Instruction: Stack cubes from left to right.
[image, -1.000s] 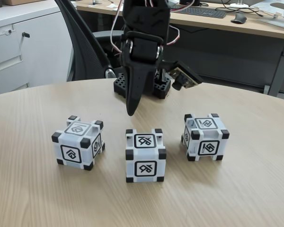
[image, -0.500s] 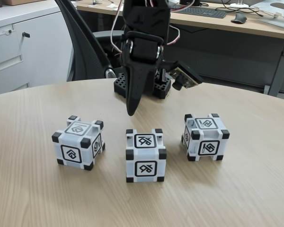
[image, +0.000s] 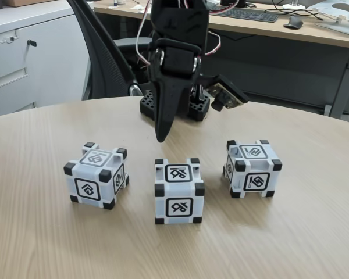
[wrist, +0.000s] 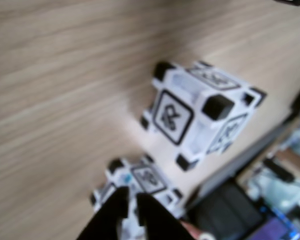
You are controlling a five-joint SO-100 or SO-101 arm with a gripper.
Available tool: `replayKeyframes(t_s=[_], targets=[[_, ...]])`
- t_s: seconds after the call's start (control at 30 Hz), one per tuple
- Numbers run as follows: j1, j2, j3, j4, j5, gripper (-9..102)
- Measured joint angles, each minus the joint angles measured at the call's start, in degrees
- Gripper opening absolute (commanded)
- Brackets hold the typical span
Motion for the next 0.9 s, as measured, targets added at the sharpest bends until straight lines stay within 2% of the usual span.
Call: replayKeyframes(t_s=[0.27,0.67,0.9], targets=[[0.00,-17.31,-13.45,-1.58,4.48,0],[0.35,-59.94,-42.28,-3.52,10.81,0],[0.70,-79.80,-51.94,-3.52,13.89,0]])
